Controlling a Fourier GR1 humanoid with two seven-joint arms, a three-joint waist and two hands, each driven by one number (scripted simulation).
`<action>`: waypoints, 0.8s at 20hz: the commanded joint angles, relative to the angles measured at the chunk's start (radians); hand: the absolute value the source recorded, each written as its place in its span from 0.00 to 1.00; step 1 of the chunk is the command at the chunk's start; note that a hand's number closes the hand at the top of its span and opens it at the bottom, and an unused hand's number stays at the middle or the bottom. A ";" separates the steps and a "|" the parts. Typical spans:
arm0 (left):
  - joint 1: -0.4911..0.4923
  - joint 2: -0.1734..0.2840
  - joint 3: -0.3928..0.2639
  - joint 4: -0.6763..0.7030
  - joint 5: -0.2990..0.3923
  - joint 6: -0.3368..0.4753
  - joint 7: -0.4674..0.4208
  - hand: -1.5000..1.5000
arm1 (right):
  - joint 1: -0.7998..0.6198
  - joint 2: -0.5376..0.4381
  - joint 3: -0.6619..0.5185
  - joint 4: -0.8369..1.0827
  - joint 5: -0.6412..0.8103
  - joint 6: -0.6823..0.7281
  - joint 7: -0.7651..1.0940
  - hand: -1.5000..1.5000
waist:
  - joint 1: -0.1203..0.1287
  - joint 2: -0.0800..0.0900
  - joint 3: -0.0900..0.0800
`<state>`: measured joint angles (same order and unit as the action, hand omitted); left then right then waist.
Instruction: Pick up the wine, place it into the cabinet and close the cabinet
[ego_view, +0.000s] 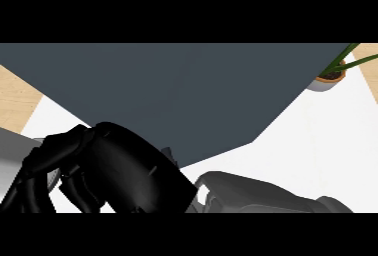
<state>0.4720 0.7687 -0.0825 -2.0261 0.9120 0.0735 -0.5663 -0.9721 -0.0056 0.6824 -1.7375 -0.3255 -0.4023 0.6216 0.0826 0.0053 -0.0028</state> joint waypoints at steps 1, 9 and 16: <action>-0.003 0.001 0.033 -0.009 0.017 -0.010 0.018 0.00 | -0.177 0.005 -0.059 0.243 -0.113 0.030 -0.107 1.00 | -0.008 0.004 0.000; -0.009 0.024 0.095 0.039 0.052 -0.070 0.027 0.00 | -0.267 0.006 -0.111 0.437 -0.505 0.378 -0.019 1.00 | 0.015 0.017 0.000; 0.025 0.045 0.188 0.018 0.114 -0.101 0.078 0.00 | -0.313 -0.017 -0.216 0.745 -0.443 0.437 -0.250 1.00 | -0.023 0.007 0.002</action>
<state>0.4769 0.8167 0.0797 -2.0003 1.0146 -0.0168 -0.4986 -1.2883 0.0002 0.5143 -1.1281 -0.8253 -0.0203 0.4880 0.0811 0.0112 -0.0076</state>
